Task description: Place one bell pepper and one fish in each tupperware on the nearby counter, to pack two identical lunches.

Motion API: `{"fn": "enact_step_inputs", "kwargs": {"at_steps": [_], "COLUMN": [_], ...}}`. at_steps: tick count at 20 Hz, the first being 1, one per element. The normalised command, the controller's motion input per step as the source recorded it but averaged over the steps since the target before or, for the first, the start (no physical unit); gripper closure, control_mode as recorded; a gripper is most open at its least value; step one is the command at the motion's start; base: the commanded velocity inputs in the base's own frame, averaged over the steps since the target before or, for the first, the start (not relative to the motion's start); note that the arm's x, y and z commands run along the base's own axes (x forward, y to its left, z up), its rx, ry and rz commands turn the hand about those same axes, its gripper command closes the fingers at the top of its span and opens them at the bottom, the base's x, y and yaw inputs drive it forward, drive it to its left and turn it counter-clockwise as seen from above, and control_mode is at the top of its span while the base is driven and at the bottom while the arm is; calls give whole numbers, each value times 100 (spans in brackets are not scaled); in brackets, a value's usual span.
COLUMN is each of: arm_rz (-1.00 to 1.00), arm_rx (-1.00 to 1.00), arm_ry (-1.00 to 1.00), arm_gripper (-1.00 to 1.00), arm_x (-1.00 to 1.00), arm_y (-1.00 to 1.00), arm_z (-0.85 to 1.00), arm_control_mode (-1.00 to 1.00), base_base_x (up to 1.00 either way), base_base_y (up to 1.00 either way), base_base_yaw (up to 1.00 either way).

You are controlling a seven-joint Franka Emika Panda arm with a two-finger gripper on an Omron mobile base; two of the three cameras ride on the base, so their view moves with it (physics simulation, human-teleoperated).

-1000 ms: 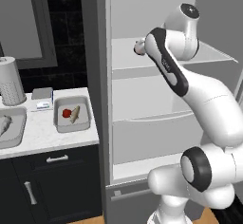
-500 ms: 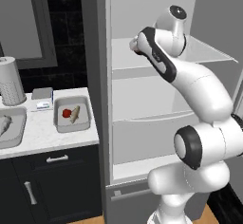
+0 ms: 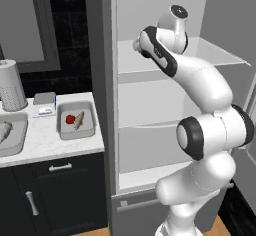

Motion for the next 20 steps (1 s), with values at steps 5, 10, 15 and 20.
{"fn": "enact_step_inputs", "kwargs": {"at_steps": [5, 10, 15, 20], "arm_rz": [0, 0, 0, 0], "arm_rx": [0, 0, 0, 0], "arm_ry": [0, 0, 2, 4], "arm_gripper": [-100, -100, -100, -100], "arm_x": [-15, 17, 37, 0], "arm_y": [-2, 0, 0, 0], "arm_z": [-11, -9, -2, -23], "arm_control_mode": [-100, -100, -100, -100], "base_base_x": [0, 0, 0, 0], "base_base_y": [0, 0, 0, 0], "base_base_yaw": [0, 0, 0, 0]}}
